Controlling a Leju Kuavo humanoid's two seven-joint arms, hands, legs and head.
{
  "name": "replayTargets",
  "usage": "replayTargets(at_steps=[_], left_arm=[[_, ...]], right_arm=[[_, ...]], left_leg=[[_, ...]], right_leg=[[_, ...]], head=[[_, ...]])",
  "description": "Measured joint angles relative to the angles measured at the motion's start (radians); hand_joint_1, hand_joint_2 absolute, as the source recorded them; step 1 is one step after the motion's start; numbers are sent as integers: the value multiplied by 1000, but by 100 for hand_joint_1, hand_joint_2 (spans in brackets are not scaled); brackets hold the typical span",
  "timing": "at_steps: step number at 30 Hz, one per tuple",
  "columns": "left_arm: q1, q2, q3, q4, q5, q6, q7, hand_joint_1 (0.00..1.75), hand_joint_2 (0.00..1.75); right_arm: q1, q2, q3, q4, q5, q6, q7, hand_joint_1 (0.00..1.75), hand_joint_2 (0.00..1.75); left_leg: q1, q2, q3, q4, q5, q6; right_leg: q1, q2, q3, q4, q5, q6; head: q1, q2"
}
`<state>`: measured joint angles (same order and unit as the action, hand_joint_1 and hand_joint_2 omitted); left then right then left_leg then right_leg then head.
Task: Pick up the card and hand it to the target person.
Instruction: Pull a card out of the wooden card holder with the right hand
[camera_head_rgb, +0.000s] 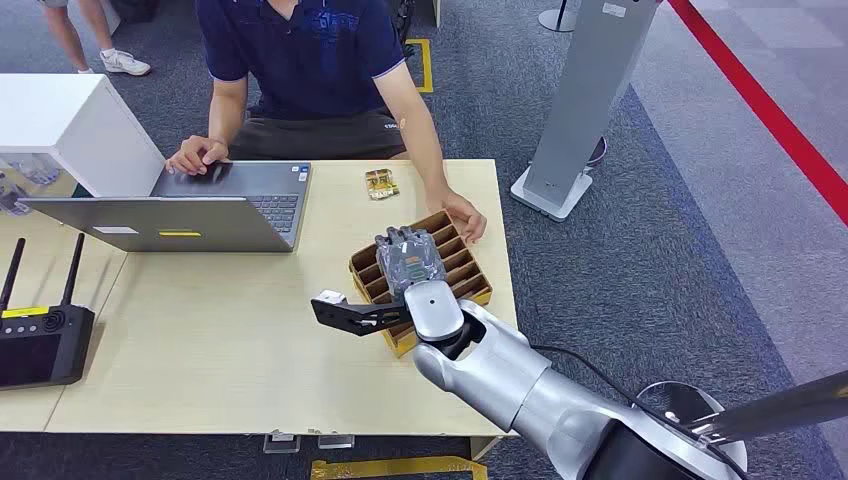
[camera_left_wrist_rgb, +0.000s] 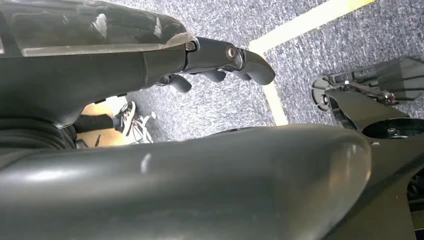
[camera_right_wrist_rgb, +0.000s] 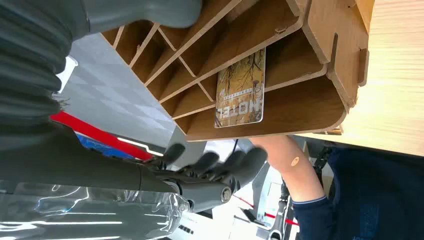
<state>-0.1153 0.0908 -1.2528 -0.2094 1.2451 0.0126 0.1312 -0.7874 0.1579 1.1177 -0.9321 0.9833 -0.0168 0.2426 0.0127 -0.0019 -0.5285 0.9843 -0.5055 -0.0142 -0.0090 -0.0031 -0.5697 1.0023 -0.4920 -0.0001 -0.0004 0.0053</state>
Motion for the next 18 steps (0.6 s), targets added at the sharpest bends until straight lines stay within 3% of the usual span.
replayTargets(at_steps=[11, 15, 18], left_arm=[[0, 0, 0, 0, 0, 1, 0, 0, 0], [0, 0, 0, 0, 0, 1, 0, 0, 0], [0, 0, 0, 0, 0, 1, 0, 0, 0]], right_arm=[[1, 0, 5, 4, -2, -2, 2, 49, 175], [2, 0, 6, 5, -2, -3, 3, 75, 175], [2, 0, 6, 5, -3, -3, 5, 75, 175]], left_leg=[[0, 0, 0, 0, 0, 0], [0, 0, 0, 0, 0, 0], [0, 0, 0, 0, 0, 0]], right_leg=[[0, 0, 0, 0, 0, 0], [0, 0, 0, 0, 0, 0], [0, 0, 0, 0, 0, 0]], head=[[0, 0], [0, 0], [0, 0]])
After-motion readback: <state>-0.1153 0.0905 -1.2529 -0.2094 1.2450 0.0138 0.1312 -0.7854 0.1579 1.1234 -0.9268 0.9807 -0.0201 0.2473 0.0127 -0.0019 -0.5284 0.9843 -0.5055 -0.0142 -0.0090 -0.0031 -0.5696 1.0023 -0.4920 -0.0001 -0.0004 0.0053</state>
